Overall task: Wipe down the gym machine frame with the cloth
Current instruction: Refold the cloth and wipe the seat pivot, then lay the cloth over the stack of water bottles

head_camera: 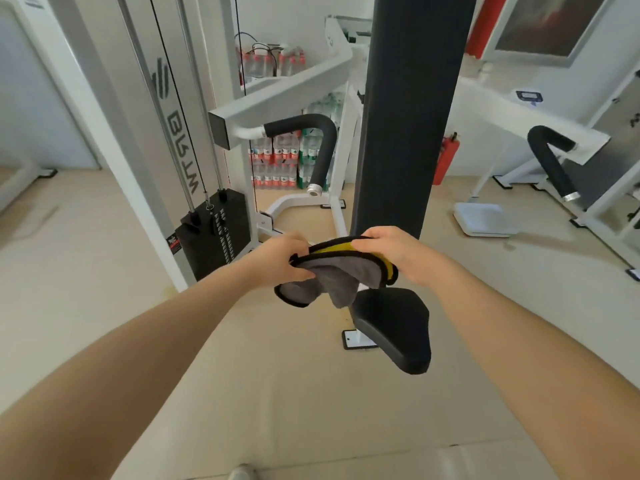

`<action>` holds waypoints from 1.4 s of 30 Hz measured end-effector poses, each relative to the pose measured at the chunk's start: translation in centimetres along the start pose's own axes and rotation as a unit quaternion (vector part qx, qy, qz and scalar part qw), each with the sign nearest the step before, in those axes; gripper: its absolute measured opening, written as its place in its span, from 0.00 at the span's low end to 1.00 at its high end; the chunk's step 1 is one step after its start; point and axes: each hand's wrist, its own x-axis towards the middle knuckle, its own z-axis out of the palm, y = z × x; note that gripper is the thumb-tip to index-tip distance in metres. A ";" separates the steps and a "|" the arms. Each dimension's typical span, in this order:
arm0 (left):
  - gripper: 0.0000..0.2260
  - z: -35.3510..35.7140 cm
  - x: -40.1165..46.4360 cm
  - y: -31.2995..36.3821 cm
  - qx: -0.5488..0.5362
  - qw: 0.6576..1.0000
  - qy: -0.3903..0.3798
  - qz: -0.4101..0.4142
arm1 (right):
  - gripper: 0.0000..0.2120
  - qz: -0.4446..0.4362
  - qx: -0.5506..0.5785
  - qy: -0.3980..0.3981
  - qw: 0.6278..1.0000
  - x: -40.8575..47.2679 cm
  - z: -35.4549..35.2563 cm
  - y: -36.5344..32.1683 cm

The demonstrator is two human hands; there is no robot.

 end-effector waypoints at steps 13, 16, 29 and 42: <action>0.15 -2.3 -14.6 -14.5 -0.166 0.973 -0.023 -0.157 | 0.05 -0.112 -0.093 -0.190 0.971 6.3 18.0 -10.4; 0.31 -5.2 -17.5 -19.3 -0.262 0.948 -0.043 -0.176 | 0.06 -0.144 -0.117 -0.234 0.954 9.1 24.0 -15.3; 0.08 -20.3 -21.4 -42.6 -0.066 0.971 0.132 -0.187 | 0.05 -0.212 -0.144 -0.213 0.943 22.7 41.6 -36.1; 0.11 -35.8 -14.1 -68.4 -0.137 0.922 0.154 -0.327 | 0.07 -0.113 -0.121 0.032 0.986 49.1 49.6 -47.5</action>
